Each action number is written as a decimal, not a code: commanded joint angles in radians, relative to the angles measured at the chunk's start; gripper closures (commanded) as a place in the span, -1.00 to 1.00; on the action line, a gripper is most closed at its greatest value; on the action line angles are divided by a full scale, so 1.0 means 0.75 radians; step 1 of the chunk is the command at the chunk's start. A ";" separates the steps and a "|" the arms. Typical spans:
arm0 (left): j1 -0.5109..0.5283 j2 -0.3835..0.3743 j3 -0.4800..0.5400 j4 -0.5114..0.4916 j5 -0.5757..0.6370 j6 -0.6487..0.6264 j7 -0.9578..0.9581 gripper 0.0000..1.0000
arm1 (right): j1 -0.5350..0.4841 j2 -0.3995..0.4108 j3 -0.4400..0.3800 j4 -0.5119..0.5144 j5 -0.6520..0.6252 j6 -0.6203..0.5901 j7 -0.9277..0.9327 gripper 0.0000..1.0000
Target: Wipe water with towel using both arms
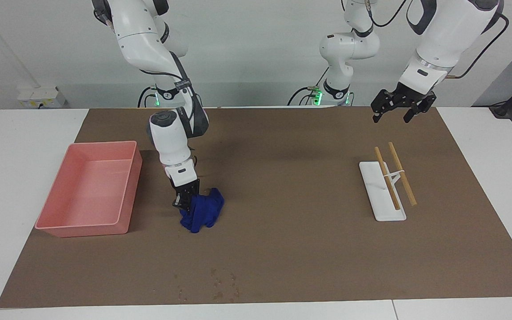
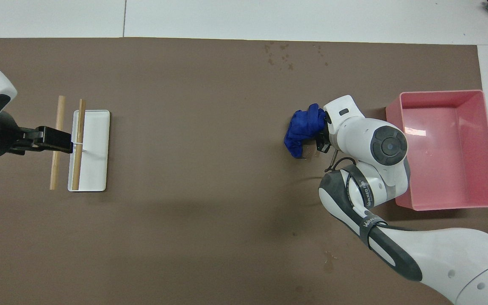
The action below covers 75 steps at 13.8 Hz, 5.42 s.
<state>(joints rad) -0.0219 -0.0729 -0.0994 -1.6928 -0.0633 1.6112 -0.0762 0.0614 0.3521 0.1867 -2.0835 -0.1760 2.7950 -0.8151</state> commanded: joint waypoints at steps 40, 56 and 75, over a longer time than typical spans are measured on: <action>-0.016 -0.003 0.014 0.009 0.029 -0.025 0.012 -1.00 | -0.178 -0.042 0.054 -0.106 0.196 0.039 0.101 1.00; -0.016 -0.003 0.014 0.009 0.029 -0.025 0.012 -1.00 | -0.211 -0.285 0.072 0.238 -0.238 -0.603 -0.054 1.00; -0.018 -0.003 0.014 0.009 0.029 -0.025 0.012 -1.00 | -0.495 -0.633 0.042 0.412 -0.013 -1.188 -0.815 1.00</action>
<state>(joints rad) -0.0219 -0.0729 -0.0994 -1.6928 -0.0633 1.6105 -0.0762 -0.2661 -0.1132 0.2091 -1.7706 -0.2099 1.9005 -1.3563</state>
